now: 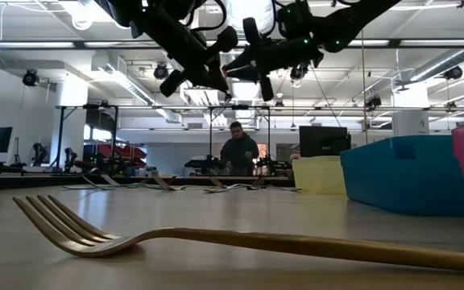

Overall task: Sort silverware by color (type)
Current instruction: Put the orange fork into the yellow bin

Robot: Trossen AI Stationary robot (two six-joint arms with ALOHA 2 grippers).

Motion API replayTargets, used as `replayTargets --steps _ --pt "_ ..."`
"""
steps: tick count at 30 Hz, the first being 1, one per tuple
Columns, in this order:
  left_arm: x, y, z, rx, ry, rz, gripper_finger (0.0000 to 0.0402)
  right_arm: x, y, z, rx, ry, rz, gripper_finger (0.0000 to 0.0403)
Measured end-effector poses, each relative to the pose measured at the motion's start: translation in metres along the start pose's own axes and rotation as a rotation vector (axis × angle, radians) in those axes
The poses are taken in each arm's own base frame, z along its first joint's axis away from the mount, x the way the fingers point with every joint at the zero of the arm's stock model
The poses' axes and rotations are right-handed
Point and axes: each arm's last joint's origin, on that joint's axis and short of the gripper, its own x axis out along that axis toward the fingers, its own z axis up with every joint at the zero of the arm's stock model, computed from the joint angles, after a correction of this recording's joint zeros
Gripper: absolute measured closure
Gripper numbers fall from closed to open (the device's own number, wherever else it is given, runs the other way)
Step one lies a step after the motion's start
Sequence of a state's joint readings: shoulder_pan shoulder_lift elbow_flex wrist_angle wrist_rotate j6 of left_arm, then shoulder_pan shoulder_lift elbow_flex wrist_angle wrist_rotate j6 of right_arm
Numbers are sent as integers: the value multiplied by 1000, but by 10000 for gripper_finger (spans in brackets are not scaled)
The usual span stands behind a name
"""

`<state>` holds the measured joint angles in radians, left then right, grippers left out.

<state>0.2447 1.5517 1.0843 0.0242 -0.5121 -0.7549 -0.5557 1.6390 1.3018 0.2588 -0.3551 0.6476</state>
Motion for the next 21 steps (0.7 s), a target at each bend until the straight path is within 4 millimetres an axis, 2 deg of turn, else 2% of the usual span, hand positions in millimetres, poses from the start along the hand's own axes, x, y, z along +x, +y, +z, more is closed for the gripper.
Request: replayTargets --steps 3,14,21 --pt "0 0 1 11 -5 -4 401 -1 -1 1 -7 -3 -4 387" --pt "0 -4 4 66 -41 -40 398 -1 -1 1 -9 -4 -13 394" --pt "0 -5 6 87 -36 -73 333 -2 -4 -1 -18 28 -32 394"
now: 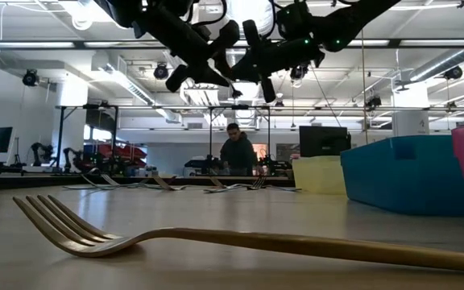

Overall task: Sort silverware by color (type)
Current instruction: Put the orange fork into the yellow bin

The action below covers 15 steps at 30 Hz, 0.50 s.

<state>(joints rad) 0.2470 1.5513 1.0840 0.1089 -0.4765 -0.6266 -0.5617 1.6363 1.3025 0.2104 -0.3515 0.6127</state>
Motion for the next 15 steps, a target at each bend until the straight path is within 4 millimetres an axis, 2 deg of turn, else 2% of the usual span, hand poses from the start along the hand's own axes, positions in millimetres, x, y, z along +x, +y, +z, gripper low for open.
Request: replayTargets --steps 4,8,12,15 --pt "-1 -1 1 15 7 -15 288 -10 -13 4 -46 89 -98 394" --pt "-4 -1 4 31 -1 -21 256 -37 -25 20 -143 240 -253 394" --pt "-7 -1 6 61 -4 -23 245 -71 -31 32 -234 511 -359 394" --pt "-8 -1 8 65 -5 -22 245 -94 -35 30 -248 731 -389 394"
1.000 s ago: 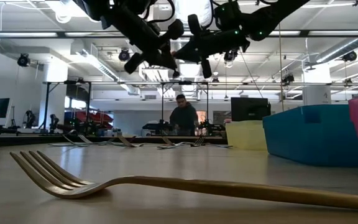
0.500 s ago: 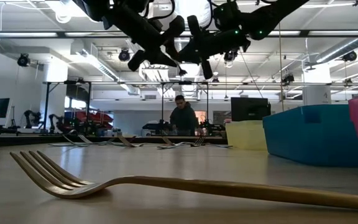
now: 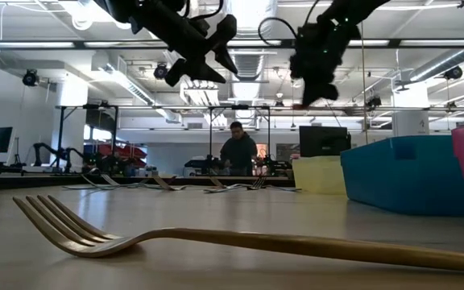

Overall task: Sort silverware by color (type)
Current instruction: Put the orange fork into the yellow bin, then put the gold fork into the blue bin

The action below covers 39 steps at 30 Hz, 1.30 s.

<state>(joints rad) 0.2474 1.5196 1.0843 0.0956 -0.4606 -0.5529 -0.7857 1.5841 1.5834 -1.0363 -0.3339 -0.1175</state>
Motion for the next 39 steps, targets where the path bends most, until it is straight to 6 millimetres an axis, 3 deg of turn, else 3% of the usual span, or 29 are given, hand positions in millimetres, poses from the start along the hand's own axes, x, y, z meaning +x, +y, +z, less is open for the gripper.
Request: replayTargets --steps 4,13,16,23,26,31,35,39 --pt "0 1 0 16 0 2 248 4 -6 -20 -18 174 -63 394" --pt "-5 0 -3 38 130 -112 249 49 -19 -54 -42 313 -169 379" --pt "-6 3 -13 48 262 -141 249 54 -24 -60 -70 343 -261 363" --pt "-25 15 -48 70 750 -138 249 57 -25 -59 -85 319 -272 330" --pt "-32 17 -58 154 830 -91 249 57 -25 -57 -94 302 -275 311" --pt "-17 13 -64 299 745 -133 249 57 -26 -55 -97 288 -278 284" --pt "6 14 -77 322 711 -144 249 56 -25 -59 -63 316 -281 276" --pt "16 15 -95 307 777 -132 249 54 -23 -65 11 375 -282 279"
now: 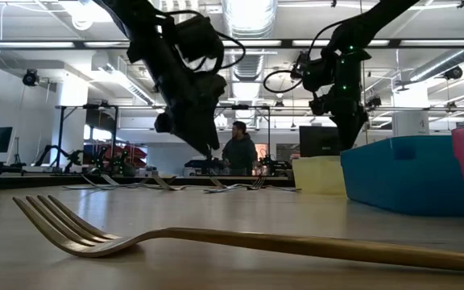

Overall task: Sort silverware by color (type)
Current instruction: Put the gold fork into the blue bin

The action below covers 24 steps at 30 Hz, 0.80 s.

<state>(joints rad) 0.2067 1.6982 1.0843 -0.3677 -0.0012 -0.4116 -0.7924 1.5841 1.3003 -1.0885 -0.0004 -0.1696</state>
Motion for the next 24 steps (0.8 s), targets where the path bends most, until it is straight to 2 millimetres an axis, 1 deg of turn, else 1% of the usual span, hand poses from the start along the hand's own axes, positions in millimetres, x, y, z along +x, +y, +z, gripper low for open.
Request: replayTargets --steps 2,5,8,11,13,15,18,21,24 --pt "4 -6 -5 13 39 -40 250 0 1 -3 3 27 17 283" --pt "3 -21 -13 35 96 -132 257 -1 4 -5 10 47 71 290" --pt "-2 -44 -25 94 163 -275 267 -2 6 -6 9 40 95 297" --pt "-6 -72 -45 261 226 -404 278 -2 6 -5 2 33 94 303" --pt "-7 -89 -58 393 232 -428 283 -2 5 -4 -5 24 92 307" --pt "-10 -104 -71 520 216 -417 286 -2 5 -4 -13 20 91 310" --pt "-12 -120 -86 659 189 -403 287 -2 5 -4 -20 17 91 312" --pt "-13 -134 -97 735 167 -443 287 -2 5 -3 -21 15 91 312" --pt "-9 -149 -108 756 165 -500 287 -2 6 -3 -24 14 90 312"
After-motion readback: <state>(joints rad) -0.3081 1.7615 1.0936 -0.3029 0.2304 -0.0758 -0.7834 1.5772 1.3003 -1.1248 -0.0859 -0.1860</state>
